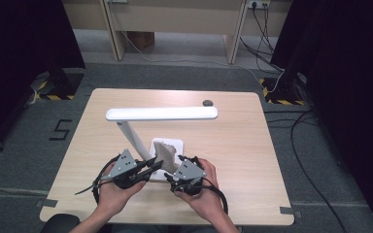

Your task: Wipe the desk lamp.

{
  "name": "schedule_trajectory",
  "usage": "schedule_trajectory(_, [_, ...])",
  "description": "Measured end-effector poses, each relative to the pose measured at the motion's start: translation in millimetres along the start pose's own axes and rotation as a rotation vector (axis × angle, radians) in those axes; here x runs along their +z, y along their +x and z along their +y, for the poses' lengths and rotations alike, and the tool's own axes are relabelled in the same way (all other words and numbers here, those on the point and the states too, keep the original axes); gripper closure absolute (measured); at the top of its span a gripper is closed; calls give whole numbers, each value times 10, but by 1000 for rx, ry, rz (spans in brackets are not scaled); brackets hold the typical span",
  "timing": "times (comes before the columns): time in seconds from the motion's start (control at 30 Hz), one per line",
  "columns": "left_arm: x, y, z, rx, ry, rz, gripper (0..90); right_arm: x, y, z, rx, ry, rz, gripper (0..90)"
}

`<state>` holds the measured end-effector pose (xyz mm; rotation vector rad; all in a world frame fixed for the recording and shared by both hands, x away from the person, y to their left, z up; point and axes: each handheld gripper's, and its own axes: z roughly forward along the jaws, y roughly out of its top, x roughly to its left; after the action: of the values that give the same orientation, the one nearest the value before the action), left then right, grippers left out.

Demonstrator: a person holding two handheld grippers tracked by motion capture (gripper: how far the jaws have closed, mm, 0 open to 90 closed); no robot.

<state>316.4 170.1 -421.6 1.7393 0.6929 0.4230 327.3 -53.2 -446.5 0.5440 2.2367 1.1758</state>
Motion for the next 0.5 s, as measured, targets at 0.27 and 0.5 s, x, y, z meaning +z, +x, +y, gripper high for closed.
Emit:
schedule_trajectory(0.27, [-15,-77,29,9,-6,-53,792,65,-37,79,-46,-27,51,224])
schedule_trajectory(0.5, [-51,-53,32,9,-16,-45,792,53,-40,34,-8,-81,81,543])
